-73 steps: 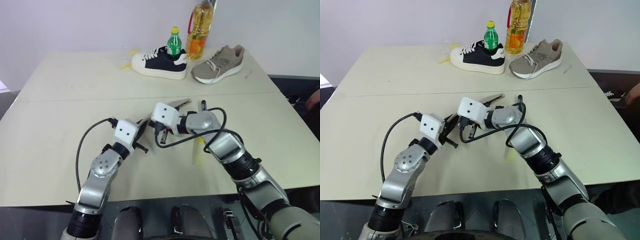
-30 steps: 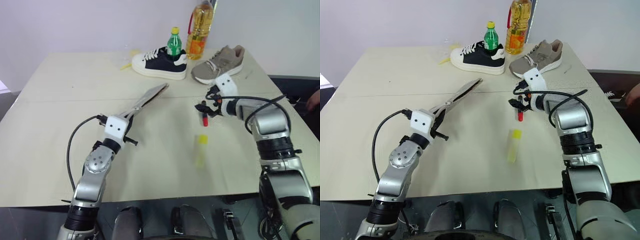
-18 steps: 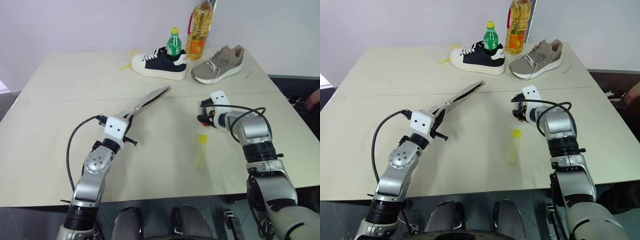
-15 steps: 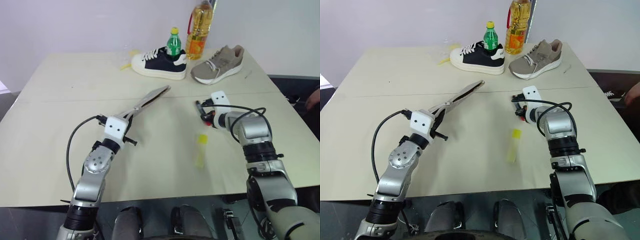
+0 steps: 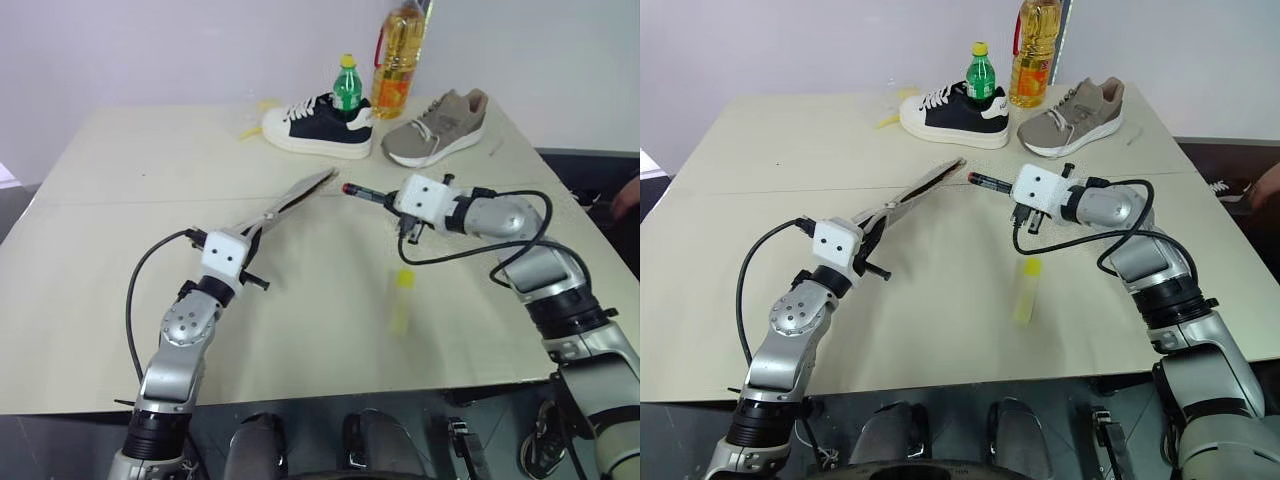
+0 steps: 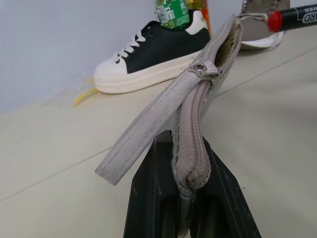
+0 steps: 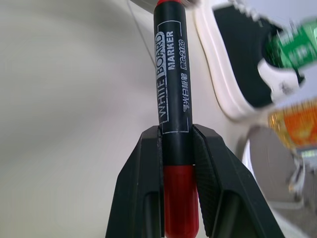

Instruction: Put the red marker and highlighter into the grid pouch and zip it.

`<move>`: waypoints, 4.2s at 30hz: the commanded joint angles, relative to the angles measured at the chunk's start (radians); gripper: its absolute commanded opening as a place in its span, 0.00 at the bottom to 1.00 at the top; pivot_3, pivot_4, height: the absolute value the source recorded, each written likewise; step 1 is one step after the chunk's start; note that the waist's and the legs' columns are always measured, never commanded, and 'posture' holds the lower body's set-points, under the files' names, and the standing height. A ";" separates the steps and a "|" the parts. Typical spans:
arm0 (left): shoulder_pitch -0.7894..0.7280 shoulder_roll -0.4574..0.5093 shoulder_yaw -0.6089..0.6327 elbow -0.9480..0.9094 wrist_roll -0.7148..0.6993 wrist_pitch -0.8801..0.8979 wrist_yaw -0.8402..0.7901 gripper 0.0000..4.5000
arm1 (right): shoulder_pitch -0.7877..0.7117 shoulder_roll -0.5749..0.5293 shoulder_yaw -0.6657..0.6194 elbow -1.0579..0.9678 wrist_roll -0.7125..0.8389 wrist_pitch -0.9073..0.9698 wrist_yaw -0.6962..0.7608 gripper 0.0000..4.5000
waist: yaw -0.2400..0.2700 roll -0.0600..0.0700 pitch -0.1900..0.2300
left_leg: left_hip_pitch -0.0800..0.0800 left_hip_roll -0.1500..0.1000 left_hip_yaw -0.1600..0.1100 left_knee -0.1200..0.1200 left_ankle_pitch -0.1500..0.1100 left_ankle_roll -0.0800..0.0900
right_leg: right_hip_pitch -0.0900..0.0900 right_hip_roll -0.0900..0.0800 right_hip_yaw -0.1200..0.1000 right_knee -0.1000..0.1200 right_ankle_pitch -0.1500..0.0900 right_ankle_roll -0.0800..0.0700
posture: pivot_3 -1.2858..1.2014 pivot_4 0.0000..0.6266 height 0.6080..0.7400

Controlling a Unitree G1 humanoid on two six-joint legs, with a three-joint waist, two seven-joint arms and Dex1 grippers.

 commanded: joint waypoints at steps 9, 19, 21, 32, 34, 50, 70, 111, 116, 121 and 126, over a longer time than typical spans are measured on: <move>-0.006 0.012 -0.008 -0.015 0.001 -0.034 -0.029 0.00 | -0.052 0.033 -0.028 -0.028 -0.022 -0.031 0.023 0.07 | 0.001 0.000 0.000 | 0.000 0.000 0.000 0.000 0.000 0.000 | 0.000 0.000 0.000 0.000 0.000 0.000 | 0.52 0.24 0.74; 0.007 0.008 -0.023 -0.020 0.008 -0.034 -0.039 0.00 | -0.048 0.058 -0.030 -0.035 -0.040 -0.029 0.024 0.07 | 0.001 0.000 0.000 | 0.000 0.000 0.000 0.000 0.000 0.000 | 0.000 0.000 0.000 0.000 0.000 0.000 | 0.52 0.24 0.74; 0.008 0.010 -0.025 -0.020 0.007 -0.033 -0.039 0.00 | -0.049 0.057 -0.031 -0.036 -0.041 -0.029 0.027 0.07 | 0.000 0.000 0.000 | 0.000 0.000 0.000 0.000 0.000 0.000 | 0.000 0.000 0.000 0.000 0.000 0.000 | 0.52 0.24 0.74; 0.012 0.019 -0.036 -0.026 0.005 -0.043 -0.048 0.00 | -0.059 0.038 -0.002 -0.025 -0.117 -0.097 0.049 0.07 | 0.000 0.000 0.000 | 0.000 0.000 0.000 0.000 0.000 0.000 | 0.000 0.000 0.000 0.000 0.000 0.000 | 0.52 0.24 0.74; 0.011 0.023 -0.038 -0.033 0.002 -0.046 -0.056 0.00 | -0.062 0.028 0.013 -0.021 -0.149 -0.135 0.054 0.07 | 0.000 0.000 0.000 | 0.000 0.000 0.000 0.000 0.000 0.000 | 0.000 0.000 0.000 0.000 0.000 0.000 | 0.52 0.24 0.74; 0.035 0.103 -0.088 -0.098 -0.023 -0.014 -0.205 0.00 | -0.098 0.062 0.167 -0.051 -0.319 -0.442 0.097 0.07 | -0.001 0.000 0.000 | 0.001 0.000 0.001 0.000 0.000 0.000 | 0.000 0.000 0.000 0.000 0.000 0.000 | 0.52 0.24 0.74; 0.014 0.077 -0.089 -0.025 0.005 -0.025 -0.161 0.00 | 0.027 -0.053 -0.273 -0.385 0.335 0.707 0.249 0.99 | 0.003 -0.001 0.000 | 0.002 0.001 -0.003 0.001 -0.001 0.001 | 0.003 -0.003 -0.001 0.000 0.000 -0.001 | 0.52 0.24 0.74; -0.048 0.050 -0.095 0.086 -0.012 -0.107 -0.178 0.00 | 0.112 -0.271 0.060 -0.555 0.233 0.417 -0.172 0.19 | -0.001 0.001 0.000 | -0.004 -0.002 -0.006 -0.002 -0.001 0.002 | 0.001 0.001 -0.001 -0.009 -0.001 0.001 | 0.52 0.24 0.74; -0.058 0.041 -0.094 0.080 -0.019 -0.108 -0.180 0.00 | 0.106 -0.254 0.106 -0.457 0.084 0.192 -0.096 0.19 | 0.001 0.001 0.000 | -0.004 -0.001 -0.005 -0.002 -0.001 0.002 | 0.001 0.001 -0.001 -0.009 -0.001 0.001 | 0.52 0.24 0.74; -0.052 0.040 -0.095 0.063 -0.027 -0.104 -0.183 0.00 | 0.095 -0.201 0.100 -0.393 0.003 0.115 -0.056 0.19 | 0.003 0.001 0.000 | -0.004 -0.001 -0.004 -0.001 -0.001 0.002 | 0.001 0.001 -0.001 -0.009 0.000 0.001 | 0.52 0.24 0.74; -0.044 0.039 -0.098 0.048 -0.034 -0.099 -0.182 0.00 | 0.090 -0.169 0.098 -0.342 -0.067 0.062 -0.032 0.19 | 0.003 0.001 0.000 | -0.004 -0.001 -0.004 -0.001 -0.001 0.002 | 0.001 0.001 -0.001 -0.009 0.000 0.001 | 0.52 0.24 0.74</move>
